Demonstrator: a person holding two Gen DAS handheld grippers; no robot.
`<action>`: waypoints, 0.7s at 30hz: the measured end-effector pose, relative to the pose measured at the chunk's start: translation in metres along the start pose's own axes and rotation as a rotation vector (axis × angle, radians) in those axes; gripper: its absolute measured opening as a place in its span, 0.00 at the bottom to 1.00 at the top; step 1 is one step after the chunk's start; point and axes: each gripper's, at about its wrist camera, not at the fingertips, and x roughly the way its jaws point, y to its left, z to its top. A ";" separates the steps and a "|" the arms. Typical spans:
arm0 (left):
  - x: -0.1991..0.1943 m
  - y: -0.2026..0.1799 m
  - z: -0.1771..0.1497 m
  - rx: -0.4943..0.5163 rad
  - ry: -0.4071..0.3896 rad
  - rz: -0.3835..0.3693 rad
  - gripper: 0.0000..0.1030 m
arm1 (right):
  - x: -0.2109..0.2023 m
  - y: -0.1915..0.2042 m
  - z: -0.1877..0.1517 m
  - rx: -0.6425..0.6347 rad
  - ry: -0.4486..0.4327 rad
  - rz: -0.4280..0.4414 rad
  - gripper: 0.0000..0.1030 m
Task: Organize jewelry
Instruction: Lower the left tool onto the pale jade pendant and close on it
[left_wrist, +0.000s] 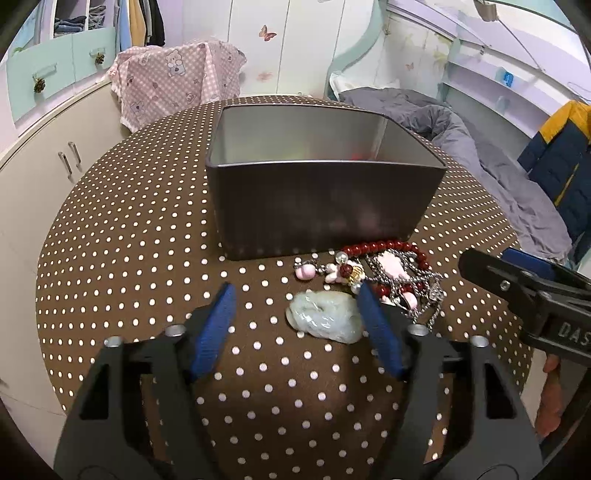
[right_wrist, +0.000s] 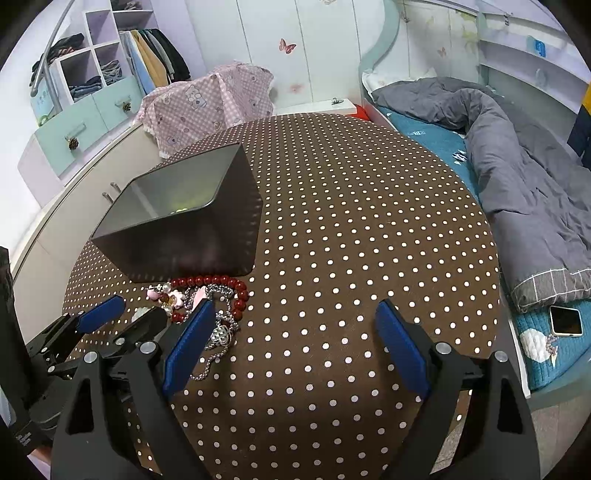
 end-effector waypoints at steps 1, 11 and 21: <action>-0.001 0.000 -0.001 0.003 0.000 -0.006 0.53 | 0.000 0.000 0.000 0.001 0.001 0.001 0.82; -0.005 0.003 -0.003 -0.007 -0.010 -0.069 0.34 | -0.002 0.003 0.001 -0.004 -0.001 0.003 0.82; -0.006 0.012 -0.004 -0.023 -0.011 -0.085 0.31 | -0.004 0.005 -0.001 -0.016 -0.002 0.006 0.82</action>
